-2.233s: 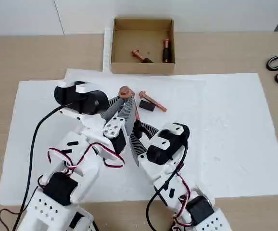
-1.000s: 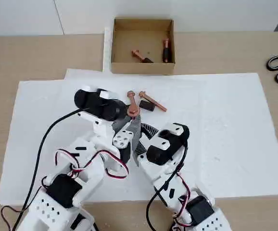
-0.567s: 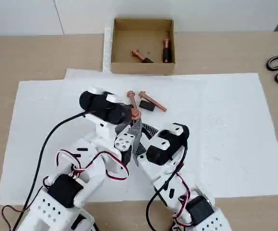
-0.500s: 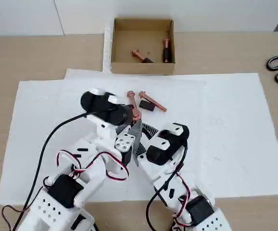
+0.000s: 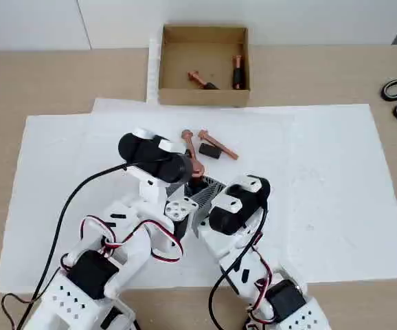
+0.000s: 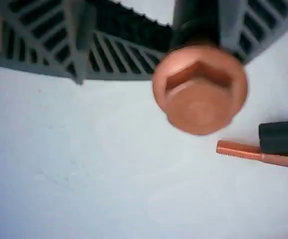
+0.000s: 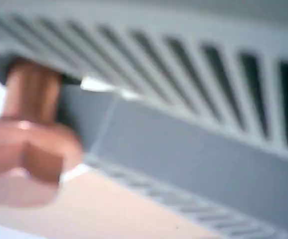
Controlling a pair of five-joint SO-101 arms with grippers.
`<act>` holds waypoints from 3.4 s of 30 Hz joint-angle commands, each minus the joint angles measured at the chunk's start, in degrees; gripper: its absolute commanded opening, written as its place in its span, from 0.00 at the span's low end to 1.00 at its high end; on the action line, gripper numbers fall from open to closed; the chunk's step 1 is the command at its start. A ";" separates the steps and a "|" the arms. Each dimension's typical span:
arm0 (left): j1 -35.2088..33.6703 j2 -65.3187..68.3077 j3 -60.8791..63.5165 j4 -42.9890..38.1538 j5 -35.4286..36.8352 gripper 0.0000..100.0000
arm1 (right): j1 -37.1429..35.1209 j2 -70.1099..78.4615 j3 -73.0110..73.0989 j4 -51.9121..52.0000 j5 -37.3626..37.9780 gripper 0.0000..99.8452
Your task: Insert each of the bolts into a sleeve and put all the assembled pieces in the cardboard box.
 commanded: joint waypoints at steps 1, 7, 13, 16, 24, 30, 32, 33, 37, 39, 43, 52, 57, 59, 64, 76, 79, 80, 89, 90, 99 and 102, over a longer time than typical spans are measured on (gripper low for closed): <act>1.14 -0.18 -2.15 1.85 -0.09 0.18 | -0.04 -0.84 0.44 -1.10 -0.26 0.00; -2.02 -0.18 -8.84 10.11 -0.18 0.18 | -0.04 -0.84 0.44 -1.10 -0.18 0.00; -9.32 -0.18 -9.63 11.16 -0.18 0.18 | -0.04 -0.84 0.44 -1.10 -0.18 0.00; -13.54 -0.18 -9.80 10.99 -0.18 0.18 | 0.04 -0.84 0.44 -1.10 -0.18 0.00; -38.51 -0.18 -11.82 10.90 -5.27 0.18 | 6.99 -0.84 0.44 1.27 -0.09 0.00; -44.92 0.26 -11.47 11.16 -12.22 0.18 | 18.24 -0.84 0.44 1.36 -0.09 0.00; -44.92 0.26 -11.38 11.16 -12.22 0.18 | 21.32 -0.84 0.26 2.59 0.18 0.00; -45.10 0.26 -11.03 11.34 -12.22 0.18 | 22.29 -0.84 -0.18 3.56 1.14 0.00; -45.01 -0.09 -6.99 15.56 -12.31 0.18 | 23.34 -0.84 -5.19 7.69 5.19 0.00; -44.92 -0.09 -4.62 16.70 -12.31 0.18 | 23.34 -0.75 -9.49 9.10 6.15 0.00; -45.19 -0.09 -2.42 16.79 -12.31 0.18 | 23.43 -0.13 -17.32 11.30 9.67 0.00; -45.19 -0.09 -0.84 15.12 -12.31 0.18 | 24.40 21.58 -35.52 6.37 10.90 0.00; -45.19 -0.09 -0.75 15.12 -12.31 0.18 | 24.31 41.27 -51.16 0.75 10.73 0.00; -45.19 -0.09 0.22 14.86 -12.31 0.18 | 24.31 49.19 -57.41 -0.57 10.73 0.00; -45.27 -0.18 1.98 15.12 -12.31 0.18 | 24.31 67.74 -72.09 -3.21 10.64 0.00; -45.27 -0.18 1.98 15.21 -12.31 0.18 | 24.31 109.49 -102.59 -10.51 10.64 0.00; -45.27 -0.18 1.98 15.21 -12.31 0.18 | 24.31 118.55 -109.27 -12.09 10.64 0.00; -45.27 -0.18 1.98 15.21 -12.31 0.18 | 24.31 121.45 -111.38 -12.26 10.64 0.00; -45.27 -0.18 1.98 15.21 -12.31 0.18 | 24.31 138.07 -121.58 -12.18 10.64 0.00; -45.27 -0.18 1.98 15.21 -12.31 0.18 | 24.31 138.77 -121.85 -12.18 10.64 0.00; -45.27 -0.18 2.07 15.21 -12.31 0.18 | 24.40 140.35 -121.67 -12.18 10.64 0.01; -45.27 -0.18 2.07 15.21 -12.31 0.18 | 24.40 140.44 -121.58 -11.91 10.64 0.04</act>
